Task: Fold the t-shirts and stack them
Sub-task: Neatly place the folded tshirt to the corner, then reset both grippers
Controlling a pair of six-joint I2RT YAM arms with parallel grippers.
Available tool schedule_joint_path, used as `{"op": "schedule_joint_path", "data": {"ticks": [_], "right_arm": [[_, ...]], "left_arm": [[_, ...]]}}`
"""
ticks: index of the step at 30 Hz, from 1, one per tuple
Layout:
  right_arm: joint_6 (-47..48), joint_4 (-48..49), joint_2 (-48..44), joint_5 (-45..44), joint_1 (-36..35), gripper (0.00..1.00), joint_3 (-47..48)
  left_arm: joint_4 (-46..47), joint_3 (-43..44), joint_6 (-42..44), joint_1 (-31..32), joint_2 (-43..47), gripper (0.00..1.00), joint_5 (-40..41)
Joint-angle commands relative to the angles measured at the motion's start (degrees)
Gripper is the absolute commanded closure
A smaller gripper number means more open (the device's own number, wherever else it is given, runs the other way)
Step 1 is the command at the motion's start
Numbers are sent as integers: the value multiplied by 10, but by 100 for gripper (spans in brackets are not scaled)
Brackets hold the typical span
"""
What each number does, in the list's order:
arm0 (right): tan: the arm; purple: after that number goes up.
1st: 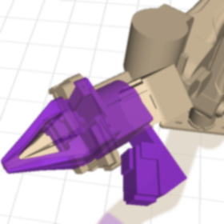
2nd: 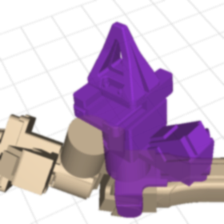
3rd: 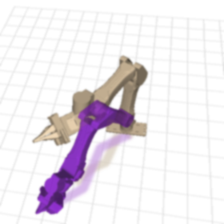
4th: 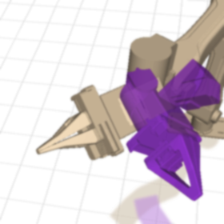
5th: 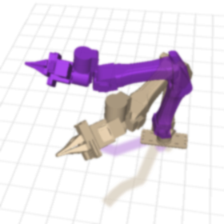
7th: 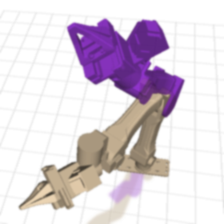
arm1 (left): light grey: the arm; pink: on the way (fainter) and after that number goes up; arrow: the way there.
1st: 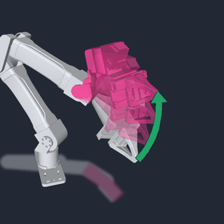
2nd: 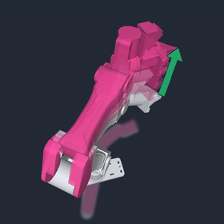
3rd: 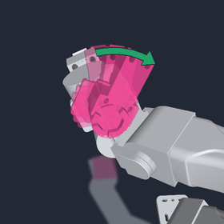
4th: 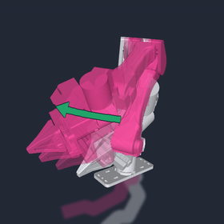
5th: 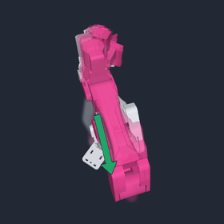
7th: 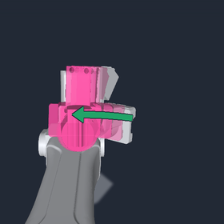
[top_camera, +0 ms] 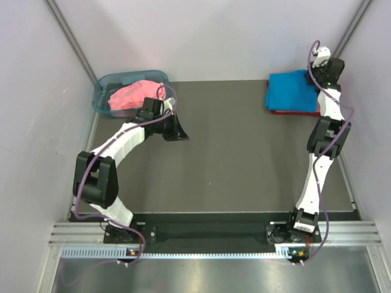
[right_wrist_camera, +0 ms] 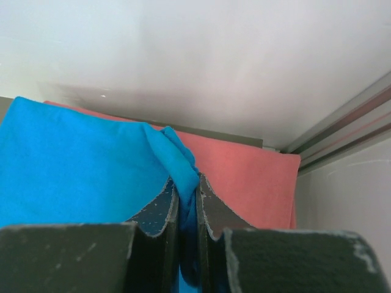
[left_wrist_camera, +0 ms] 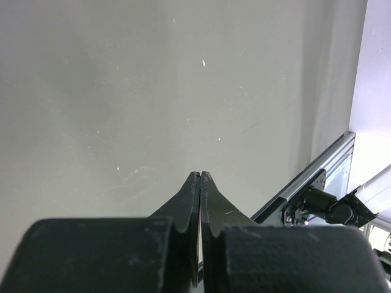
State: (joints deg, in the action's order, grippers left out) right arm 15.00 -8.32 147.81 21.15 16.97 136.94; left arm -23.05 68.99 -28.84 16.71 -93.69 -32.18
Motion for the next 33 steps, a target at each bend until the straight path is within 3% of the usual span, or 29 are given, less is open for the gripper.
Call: {"op": "schedule_joint_path", "data": {"ticks": [1, 17, 19, 20, 25, 26, 28, 31, 33], "right_arm": [[20, 74, -16, 11, -4, 100, 36], [73, 115, 10, -1, -10, 99, 44], [72, 122, 11, -8, -10, 87, 41], [71, 130, 10, -13, -9, 67, 38], [23, 139, -37, -40, -11, 37, 0], [9, 141, -51, -47, -11, 23, -13], [-57, 147, -94, -70, -11, 19, -50], [-133, 130, -144, -89, -16, 24, -95], [-165, 112, -164, -76, -21, 38, -116]], "left_arm": [[29, -3, 4, 3, 4, 100, -14], [42, -5, -2, 3, -2, 100, -20], [44, -6, -3, 3, -3, 100, -24], [44, -5, -3, 3, -3, 100, -24], [42, -7, -3, 3, 19, 100, -32], [38, -6, -2, 3, 24, 100, -32], [34, -7, 1, 3, 39, 100, -32], [28, -8, 1, 3, 53, 100, -40], [29, -10, 2, 3, 60, 100, -48]]}}
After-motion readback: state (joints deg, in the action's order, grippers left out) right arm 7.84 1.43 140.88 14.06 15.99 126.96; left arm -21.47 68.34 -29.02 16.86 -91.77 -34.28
